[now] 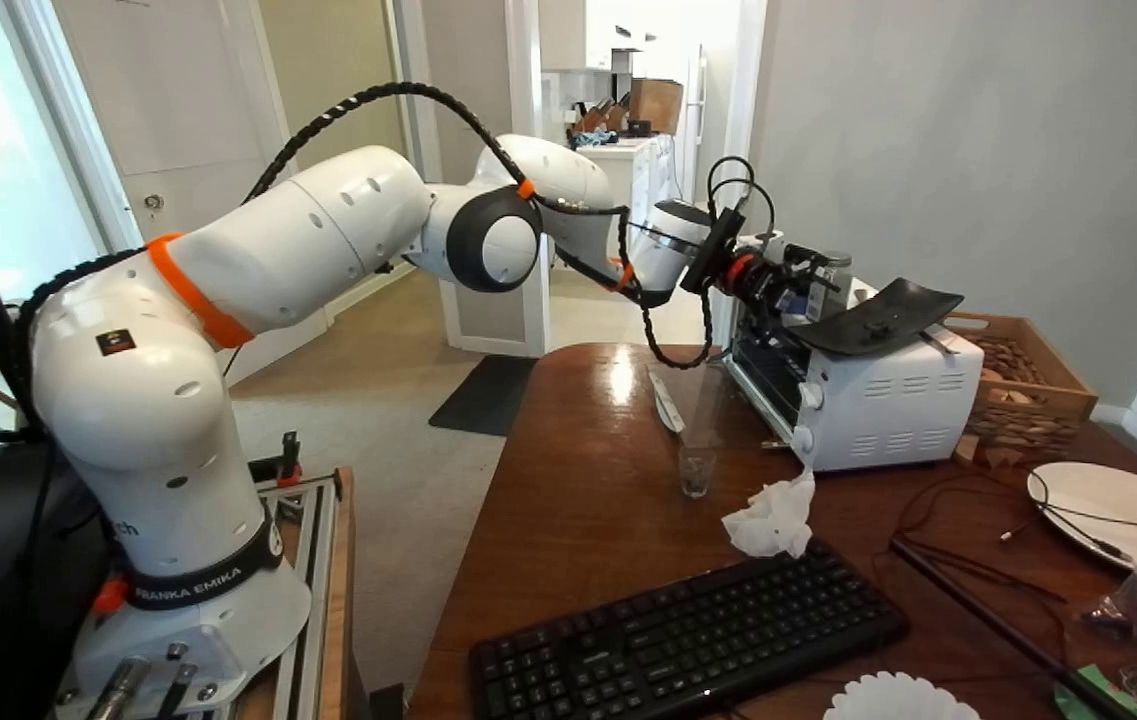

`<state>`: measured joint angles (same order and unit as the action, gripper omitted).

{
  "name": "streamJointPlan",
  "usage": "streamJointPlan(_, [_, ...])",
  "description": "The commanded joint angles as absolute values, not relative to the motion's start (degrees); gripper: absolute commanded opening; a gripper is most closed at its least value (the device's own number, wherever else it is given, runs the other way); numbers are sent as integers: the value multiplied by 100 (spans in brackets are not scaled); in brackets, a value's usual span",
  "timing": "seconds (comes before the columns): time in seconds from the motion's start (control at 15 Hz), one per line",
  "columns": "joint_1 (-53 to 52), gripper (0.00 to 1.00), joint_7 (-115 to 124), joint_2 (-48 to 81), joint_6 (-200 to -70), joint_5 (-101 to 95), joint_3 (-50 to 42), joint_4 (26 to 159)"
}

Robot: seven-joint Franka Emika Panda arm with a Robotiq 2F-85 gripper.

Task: Remove the black tray from inside the microwave, put it on top of the microwave and move the black pot from the microwave to the table

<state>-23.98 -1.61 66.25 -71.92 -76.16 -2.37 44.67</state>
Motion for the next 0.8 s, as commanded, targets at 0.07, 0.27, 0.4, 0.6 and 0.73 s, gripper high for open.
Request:
streamJointPlan(0.07, [-2535,100,-110,6535,-7179,-7533,-111,4491])
streamJointPlan(0.27, [-2705,100,118,6341,-7251,-7509,56,4657])
streamJointPlan(0.4, [-2808,100,320,6219,-7269,-7471,178,4747])
streamJointPlan(0.6, [-2915,100,802,5927,-7232,-7299,440,5000])
streamJointPlan(0.73, [-2916,100,1187,5722,-7250,-7149,618,5199])
